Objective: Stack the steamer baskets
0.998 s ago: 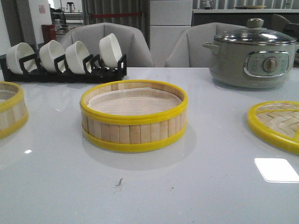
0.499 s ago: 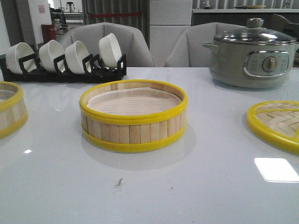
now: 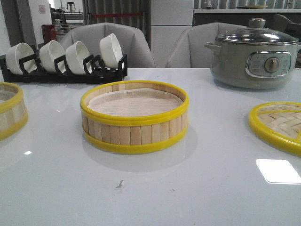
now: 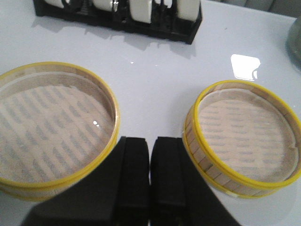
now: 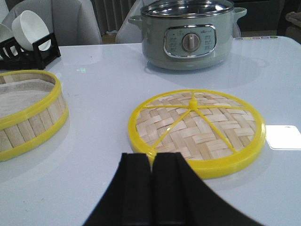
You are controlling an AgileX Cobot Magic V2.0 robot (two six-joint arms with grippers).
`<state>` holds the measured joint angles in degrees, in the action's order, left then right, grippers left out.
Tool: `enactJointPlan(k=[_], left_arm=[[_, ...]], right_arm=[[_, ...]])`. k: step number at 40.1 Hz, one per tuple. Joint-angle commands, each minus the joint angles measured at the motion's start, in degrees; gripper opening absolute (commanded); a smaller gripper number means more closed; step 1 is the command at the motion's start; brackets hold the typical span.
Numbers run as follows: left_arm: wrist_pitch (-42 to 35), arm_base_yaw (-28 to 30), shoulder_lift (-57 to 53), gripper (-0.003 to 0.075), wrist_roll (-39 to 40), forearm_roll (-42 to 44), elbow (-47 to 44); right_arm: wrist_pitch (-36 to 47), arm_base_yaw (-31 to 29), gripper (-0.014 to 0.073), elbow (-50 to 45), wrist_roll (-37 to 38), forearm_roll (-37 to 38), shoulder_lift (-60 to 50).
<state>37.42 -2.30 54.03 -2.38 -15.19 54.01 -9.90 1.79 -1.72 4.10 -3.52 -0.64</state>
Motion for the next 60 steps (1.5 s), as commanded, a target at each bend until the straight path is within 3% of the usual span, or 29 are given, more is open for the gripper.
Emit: enactJointPlan(k=[1,15,24,34,42,47,55,60], left_arm=[[-6.44,-0.29,-0.40,0.0086,-1.39,1.20,1.63],[-6.35,-0.29,-0.40,0.0086,-1.39,12.64,1.75],[-6.35,-0.29,-0.40,0.0086,-1.39,15.68,1.75],[-6.23,-0.29,-0.40,0.0086,-1.39,15.68,1.75],[-6.10,-0.29,-0.40,0.0086,-1.39,15.68,1.63],[-6.02,-0.29,-0.40,0.0086,-1.39,15.78,1.64],[-6.22,-0.29,-0.40,0.0086,-1.39,15.78,1.64],[-6.22,-0.29,-0.40,0.0086,-1.39,15.78,1.64]], right_arm=[[4.70,-0.26,0.0026,0.87,-0.30,0.29,-1.18],[4.70,-0.26,0.0026,0.87,-0.30,0.29,-1.18],[5.50,-0.26,0.0026,0.87,-0.30,0.29,-1.18],[20.84,-0.15,0.0026,0.99,2.55,-1.32,-1.16],[5.30,2.39,0.0026,10.23,4.01,-1.21,1.86],[-3.13,4.98,0.0026,20.72,0.74,2.83,11.53],[-9.10,5.24,0.0026,33.12,0.75,3.52,32.91],[-8.45,5.24,0.0026,37.74,0.75,3.52,40.71]])
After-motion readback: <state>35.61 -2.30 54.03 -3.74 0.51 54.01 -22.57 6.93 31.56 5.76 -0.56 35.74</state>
